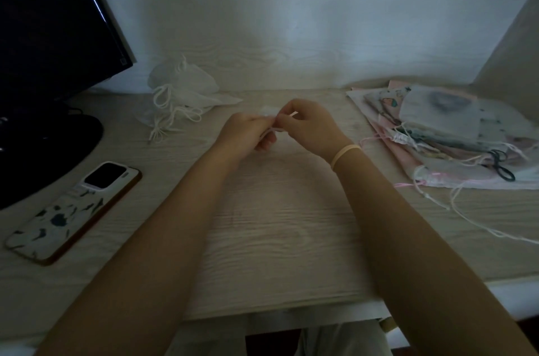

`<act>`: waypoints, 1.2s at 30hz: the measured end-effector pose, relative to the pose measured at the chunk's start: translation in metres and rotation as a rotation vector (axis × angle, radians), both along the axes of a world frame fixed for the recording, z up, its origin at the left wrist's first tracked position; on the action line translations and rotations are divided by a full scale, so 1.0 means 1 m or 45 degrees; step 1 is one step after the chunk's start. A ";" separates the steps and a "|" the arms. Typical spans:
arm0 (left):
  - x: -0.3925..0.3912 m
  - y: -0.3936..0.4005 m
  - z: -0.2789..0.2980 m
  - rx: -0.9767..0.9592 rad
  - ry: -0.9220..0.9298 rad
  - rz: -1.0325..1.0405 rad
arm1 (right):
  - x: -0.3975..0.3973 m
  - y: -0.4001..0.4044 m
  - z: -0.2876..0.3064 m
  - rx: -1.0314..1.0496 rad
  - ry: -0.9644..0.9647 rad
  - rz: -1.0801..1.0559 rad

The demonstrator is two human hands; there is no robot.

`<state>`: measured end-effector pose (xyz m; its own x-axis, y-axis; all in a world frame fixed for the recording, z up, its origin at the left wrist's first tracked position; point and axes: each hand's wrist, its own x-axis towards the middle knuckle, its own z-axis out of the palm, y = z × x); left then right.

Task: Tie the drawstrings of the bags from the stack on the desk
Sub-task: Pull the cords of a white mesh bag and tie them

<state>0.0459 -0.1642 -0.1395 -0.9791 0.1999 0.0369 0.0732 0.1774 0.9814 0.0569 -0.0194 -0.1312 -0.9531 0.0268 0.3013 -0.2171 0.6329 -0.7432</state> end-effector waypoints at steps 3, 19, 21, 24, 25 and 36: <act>-0.002 -0.001 -0.001 0.064 -0.003 0.114 | -0.002 0.002 -0.001 0.087 0.002 -0.036; -0.005 -0.006 0.002 0.415 -0.173 -0.007 | -0.003 -0.002 -0.010 0.263 0.036 -0.043; -0.004 -0.006 0.001 0.250 -0.082 0.027 | -0.003 0.001 -0.009 0.305 0.242 -0.117; -0.002 -0.004 0.000 0.028 0.033 0.014 | -0.001 0.001 -0.002 0.045 0.356 -0.041; -0.002 -0.002 0.000 0.003 0.048 -0.001 | 0.001 -0.001 -0.001 -0.067 0.305 0.019; -0.008 -0.001 -0.011 -0.217 0.332 0.075 | -0.004 -0.002 -0.012 -0.225 -0.127 0.110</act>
